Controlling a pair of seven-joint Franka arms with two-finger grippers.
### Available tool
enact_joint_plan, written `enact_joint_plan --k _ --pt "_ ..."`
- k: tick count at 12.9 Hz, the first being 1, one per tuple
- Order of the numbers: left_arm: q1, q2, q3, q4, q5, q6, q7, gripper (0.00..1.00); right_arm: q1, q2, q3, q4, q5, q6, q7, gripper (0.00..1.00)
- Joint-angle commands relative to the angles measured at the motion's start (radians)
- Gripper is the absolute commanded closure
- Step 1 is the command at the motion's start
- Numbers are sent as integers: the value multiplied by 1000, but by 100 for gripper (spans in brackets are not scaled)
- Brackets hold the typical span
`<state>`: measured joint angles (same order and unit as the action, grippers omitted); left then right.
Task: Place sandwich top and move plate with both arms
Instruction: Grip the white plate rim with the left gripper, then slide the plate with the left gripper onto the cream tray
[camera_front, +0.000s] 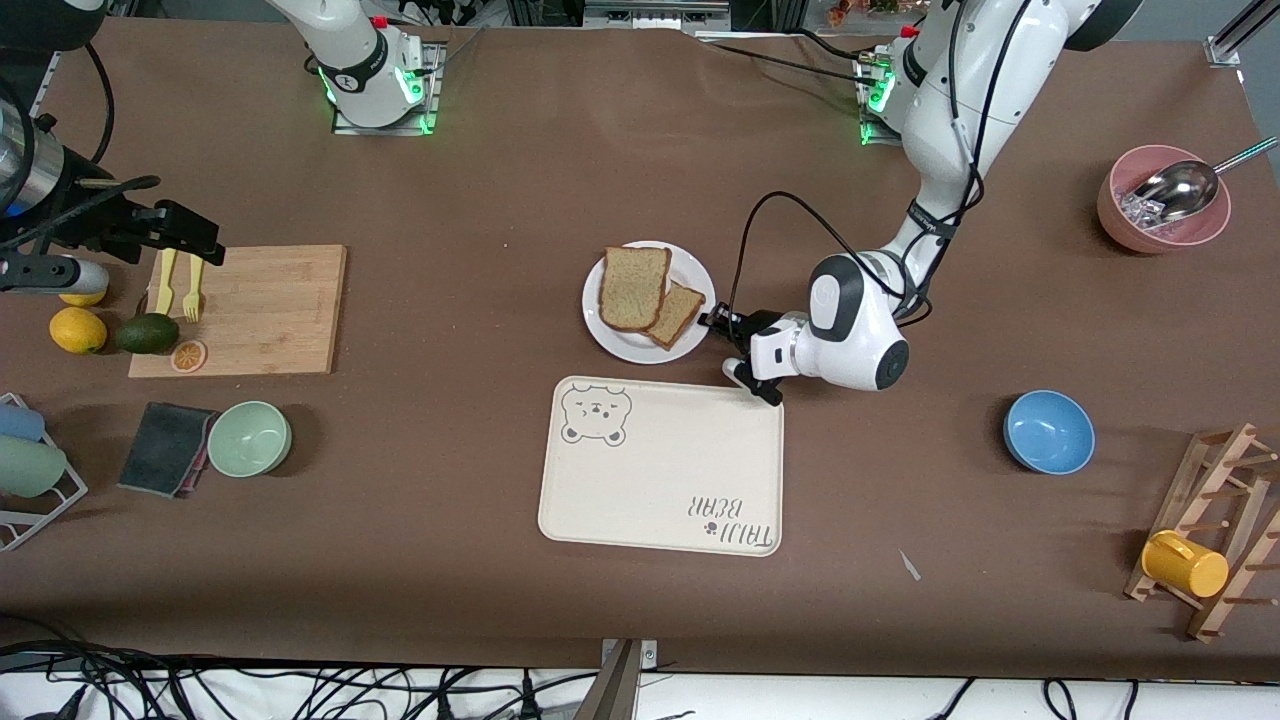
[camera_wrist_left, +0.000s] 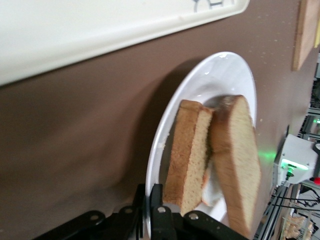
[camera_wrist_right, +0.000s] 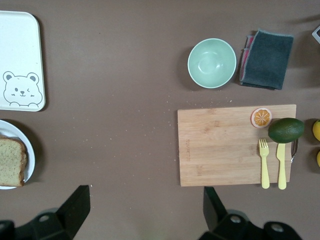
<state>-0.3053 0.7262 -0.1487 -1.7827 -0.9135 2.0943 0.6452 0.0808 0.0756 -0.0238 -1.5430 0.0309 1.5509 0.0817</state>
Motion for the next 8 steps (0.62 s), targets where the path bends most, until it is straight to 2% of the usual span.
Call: enact_joint_plan --k 1,4,8 --pt "6 1 -2 -12 -31 16 63 100 -4 -7 7 -6 -16 6 -2 0" --pt "34 -10 -2 -6 -31 -39 65 100 -4 -7 7 -8 -16 6 0 0" --pt "148 -41 -3 28 -30 -218 65 100 -4 -7 8 -8 -16 8 0 0"
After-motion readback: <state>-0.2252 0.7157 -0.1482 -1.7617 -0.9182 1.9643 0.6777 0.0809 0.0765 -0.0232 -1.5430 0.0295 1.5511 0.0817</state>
